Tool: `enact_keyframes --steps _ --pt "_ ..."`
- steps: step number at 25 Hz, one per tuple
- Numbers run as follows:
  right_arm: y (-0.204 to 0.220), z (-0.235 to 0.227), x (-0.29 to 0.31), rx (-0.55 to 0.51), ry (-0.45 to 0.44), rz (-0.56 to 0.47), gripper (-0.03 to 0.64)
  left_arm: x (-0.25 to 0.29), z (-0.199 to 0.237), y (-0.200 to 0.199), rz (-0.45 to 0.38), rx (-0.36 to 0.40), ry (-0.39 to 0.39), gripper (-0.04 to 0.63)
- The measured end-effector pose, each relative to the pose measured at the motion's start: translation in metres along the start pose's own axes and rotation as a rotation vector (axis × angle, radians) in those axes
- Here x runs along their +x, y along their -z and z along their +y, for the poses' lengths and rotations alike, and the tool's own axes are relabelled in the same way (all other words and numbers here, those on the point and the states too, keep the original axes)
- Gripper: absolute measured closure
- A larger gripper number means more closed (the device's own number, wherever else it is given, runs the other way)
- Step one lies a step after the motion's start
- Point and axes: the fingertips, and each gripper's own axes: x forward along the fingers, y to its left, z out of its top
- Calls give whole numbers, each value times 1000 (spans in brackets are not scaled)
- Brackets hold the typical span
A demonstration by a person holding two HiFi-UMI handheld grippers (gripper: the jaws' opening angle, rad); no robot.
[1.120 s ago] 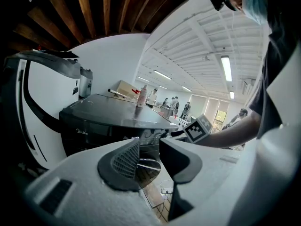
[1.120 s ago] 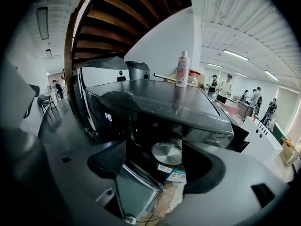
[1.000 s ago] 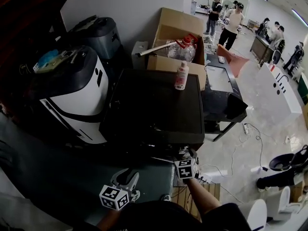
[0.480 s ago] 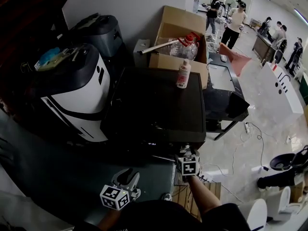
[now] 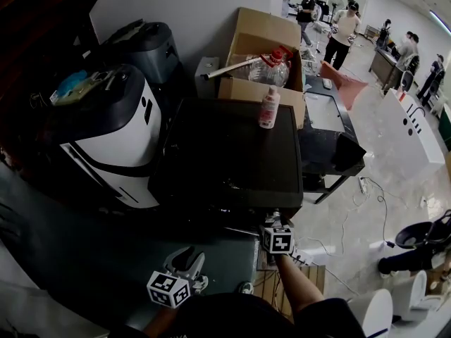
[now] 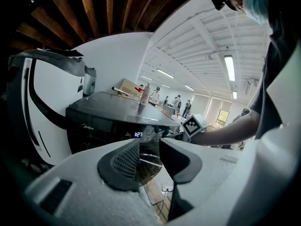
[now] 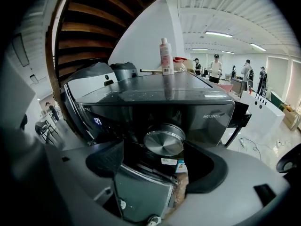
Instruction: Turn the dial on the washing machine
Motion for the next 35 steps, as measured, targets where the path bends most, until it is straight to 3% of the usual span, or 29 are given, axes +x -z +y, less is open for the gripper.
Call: enact_keyframes --steps 8,16,23,27,35 --pt "-4 17 -29 89 16 -66 252 0 13 -9 2 16 47 471" --pt "-21 64 -85 84 91 -216 295 2 35 -25 11 59 204 471" --pt "-35 122 -126 119 159 -349 372 -11 67 -29 39 114 322 472" --pt "-41 157 -144 100 134 -389 431 -25 82 -35 21 121 308 479" --pt "-30 201 -176 7 -34 -410 582 -61 65 -24 -52 100 206 522"
